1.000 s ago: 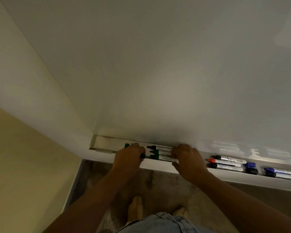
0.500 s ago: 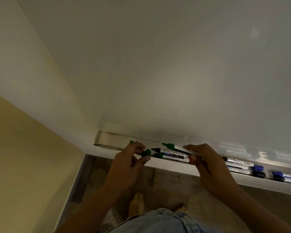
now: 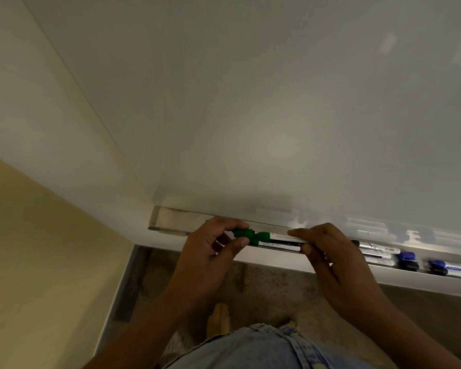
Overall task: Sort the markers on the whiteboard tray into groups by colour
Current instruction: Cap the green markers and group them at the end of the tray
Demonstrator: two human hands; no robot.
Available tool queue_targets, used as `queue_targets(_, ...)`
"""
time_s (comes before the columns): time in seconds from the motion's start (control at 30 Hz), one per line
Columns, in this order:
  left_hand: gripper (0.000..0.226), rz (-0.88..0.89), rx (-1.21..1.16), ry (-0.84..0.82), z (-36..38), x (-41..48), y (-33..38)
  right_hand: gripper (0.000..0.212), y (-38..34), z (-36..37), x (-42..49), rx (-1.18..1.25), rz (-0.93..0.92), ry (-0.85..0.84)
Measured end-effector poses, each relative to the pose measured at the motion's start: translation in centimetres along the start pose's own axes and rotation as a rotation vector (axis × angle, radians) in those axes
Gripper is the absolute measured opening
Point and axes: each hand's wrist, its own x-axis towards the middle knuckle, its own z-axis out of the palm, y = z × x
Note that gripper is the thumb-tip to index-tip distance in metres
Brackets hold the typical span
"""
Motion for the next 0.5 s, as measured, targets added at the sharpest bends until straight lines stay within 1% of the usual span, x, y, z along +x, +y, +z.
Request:
queue_targets(0.1, 0.025, 0.034, 0.091, -0.042, 0.5, -0.1, 0.2, 0.03, -0.1, 0.3, 0.0, -0.047, 0.018, -0.051)
queue_targets(0.2, 0.024, 0.045, 0.099, -0.039, 0.7, 0.0, 0.2, 0.028, -0.5, 0.3, 0.0, -0.047, 0.058, -0.069)
queue_targets(0.27, 0.022, 0.085, 0.134, -0.079, 0.9, 0.0, 0.1, 0.028, -0.9, 0.5, 0.0, -0.101, 0.048, -0.116)
queue_targets(0.3, 0.021, 0.118, 0.167, -0.102, 1.2, -0.1, 0.1, 0.031, -1.1, 0.7, 0.0, -0.136, 0.038, -0.141)
queue_targets(0.37, 0.017, 0.171, 0.225, -0.126, 1.8, -0.3, 0.2, 0.044, -1.7, 1.2, 0.3, -0.178, 0.068, -0.152)
queue_targets(0.43, 0.02, 0.215, 0.249, -0.141, 2.3, -0.6, 0.3, 0.059, -2.0, 1.7, 0.9, -0.227, 0.133, -0.106)
queue_targets(0.5, 0.022, 0.252, 0.261, -0.141, 2.7, -0.7, 0.3, 0.065, -2.1, 2.2, 1.5, -0.296, 0.17, -0.081)
